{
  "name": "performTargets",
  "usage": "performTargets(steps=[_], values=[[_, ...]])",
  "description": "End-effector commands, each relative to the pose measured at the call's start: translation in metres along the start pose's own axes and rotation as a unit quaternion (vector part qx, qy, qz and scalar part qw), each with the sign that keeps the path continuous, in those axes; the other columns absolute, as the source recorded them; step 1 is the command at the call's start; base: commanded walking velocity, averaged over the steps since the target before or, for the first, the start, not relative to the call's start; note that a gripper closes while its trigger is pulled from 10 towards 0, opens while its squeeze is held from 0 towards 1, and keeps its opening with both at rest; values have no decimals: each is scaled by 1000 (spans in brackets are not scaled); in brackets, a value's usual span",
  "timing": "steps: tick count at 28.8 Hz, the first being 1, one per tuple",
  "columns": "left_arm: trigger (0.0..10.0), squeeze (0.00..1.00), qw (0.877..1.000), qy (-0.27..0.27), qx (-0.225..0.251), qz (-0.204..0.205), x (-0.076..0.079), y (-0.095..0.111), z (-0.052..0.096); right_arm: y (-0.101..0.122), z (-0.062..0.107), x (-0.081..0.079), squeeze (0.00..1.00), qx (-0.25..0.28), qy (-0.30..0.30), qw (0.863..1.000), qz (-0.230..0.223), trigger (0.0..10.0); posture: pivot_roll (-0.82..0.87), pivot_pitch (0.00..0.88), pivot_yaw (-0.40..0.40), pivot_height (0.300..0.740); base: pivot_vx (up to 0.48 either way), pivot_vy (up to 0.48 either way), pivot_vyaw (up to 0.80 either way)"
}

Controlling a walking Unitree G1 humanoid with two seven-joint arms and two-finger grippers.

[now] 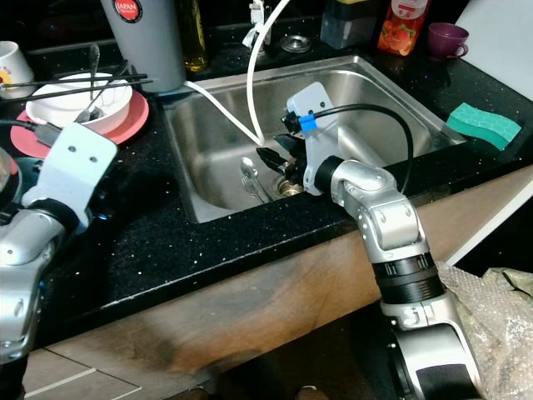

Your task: Kitchen organization

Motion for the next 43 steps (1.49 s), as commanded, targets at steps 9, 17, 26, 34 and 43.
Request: performTargets(steps=[9,17,26,34,43], values=[[10000,0,982,-76,-57,-161,10,-29,17,-3,1,2,0,-3,-3,1000,0,10000,65,94,-45,740,0,0,0],[10000,0,966,-65,-78,-239,-7,-40,15,-1,0,1,0,-1,-1,1000,1,10000,64,88,-44,740,0,0,0],[10000,0,950,-42,-103,-292,-29,-53,12,-1,1,2,0,-1,-2,1000,2,10000,61,86,-42,740,0,0,0],[10000,0,929,-5,-155,-337,-64,-76,13,-1,1,2,0,-2,-2,1000,1,10000,61,95,-44,740,0,0,0],[10000,0,927,29,-154,-342,-82,-74,9,-1,1,3,0,-3,-3,1000,1,10000,62,96,-45,740,0,0,0]])
Point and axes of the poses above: a point about 5 cm out from each wrist's last joint towards the gripper, its own z axis pointing back from the gripper into the wrist, its own y axis along the axis of the wrist's last joint, x = y × z, the point moved 4 cm from there along -z, pointing out of the wrist towards the gripper, and after that the axes turned 4 degrees about -z, right-handed, at the moved point
